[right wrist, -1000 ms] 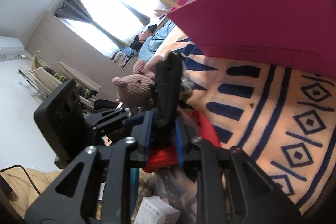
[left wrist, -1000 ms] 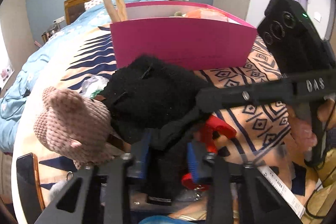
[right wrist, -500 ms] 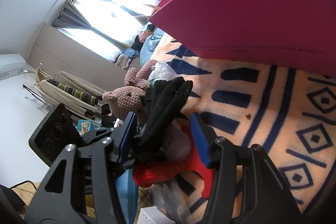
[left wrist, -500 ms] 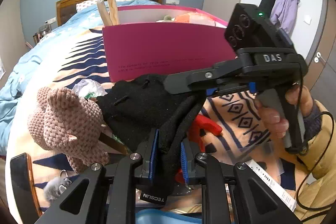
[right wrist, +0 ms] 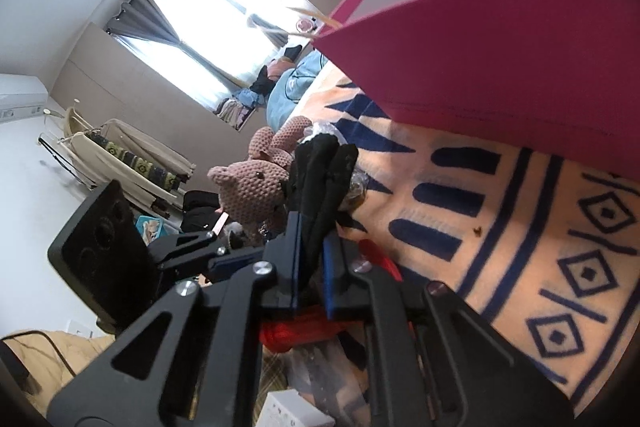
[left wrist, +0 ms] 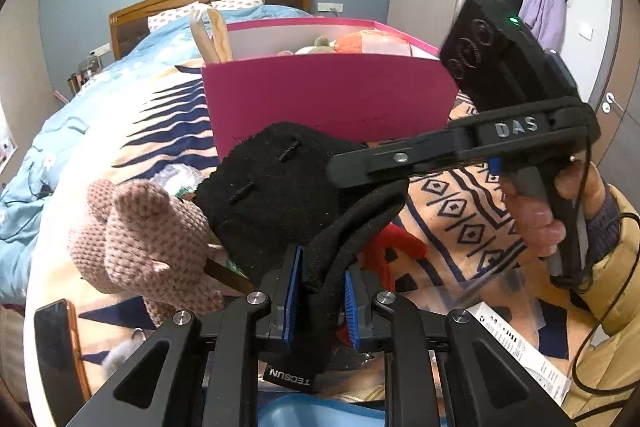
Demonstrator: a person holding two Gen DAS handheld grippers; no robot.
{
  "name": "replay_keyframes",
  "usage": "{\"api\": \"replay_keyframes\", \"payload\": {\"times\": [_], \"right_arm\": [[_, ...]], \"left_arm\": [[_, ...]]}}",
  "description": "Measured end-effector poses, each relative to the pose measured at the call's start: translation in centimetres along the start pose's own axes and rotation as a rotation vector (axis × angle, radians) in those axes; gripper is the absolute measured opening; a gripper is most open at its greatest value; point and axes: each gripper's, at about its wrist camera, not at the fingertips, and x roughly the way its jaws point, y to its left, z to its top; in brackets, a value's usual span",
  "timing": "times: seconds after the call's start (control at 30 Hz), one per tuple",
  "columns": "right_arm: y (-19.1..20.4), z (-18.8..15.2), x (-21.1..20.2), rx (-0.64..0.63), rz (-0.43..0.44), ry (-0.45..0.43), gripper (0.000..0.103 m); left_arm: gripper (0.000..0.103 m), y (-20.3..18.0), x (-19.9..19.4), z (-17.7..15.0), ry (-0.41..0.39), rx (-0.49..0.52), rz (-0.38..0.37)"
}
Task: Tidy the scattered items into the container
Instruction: 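Lift the black cloth bag with the right tool toward the magenta box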
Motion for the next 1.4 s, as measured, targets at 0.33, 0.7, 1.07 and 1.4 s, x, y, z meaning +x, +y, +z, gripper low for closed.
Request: {"api": "replay_keyframes", "payload": {"times": [0.33,0.7,1.07,1.4], "right_arm": [[-1.0,0.1,-1.0,0.039,0.016,0.002,0.033],[-2.5,0.4,1.7,0.097,0.064,0.062,0.012],[0.1,0.9,-2.2,0.014,0.071,-0.046,0.008],[2.0,3.1,-5.3,-0.043,0.072,-0.149,0.008]], "left_arm": [[0.019,-0.3,0.1,1.0,-0.014,0.034,0.01],[0.019,-0.1,0.5,0.6,0.0,0.033,0.023],[0.019,-0.8,-1.1,2.5,-0.063,0.065,0.02],[0.019,-0.5,-2.1,6.3,-0.141,0.085,0.063]]}}
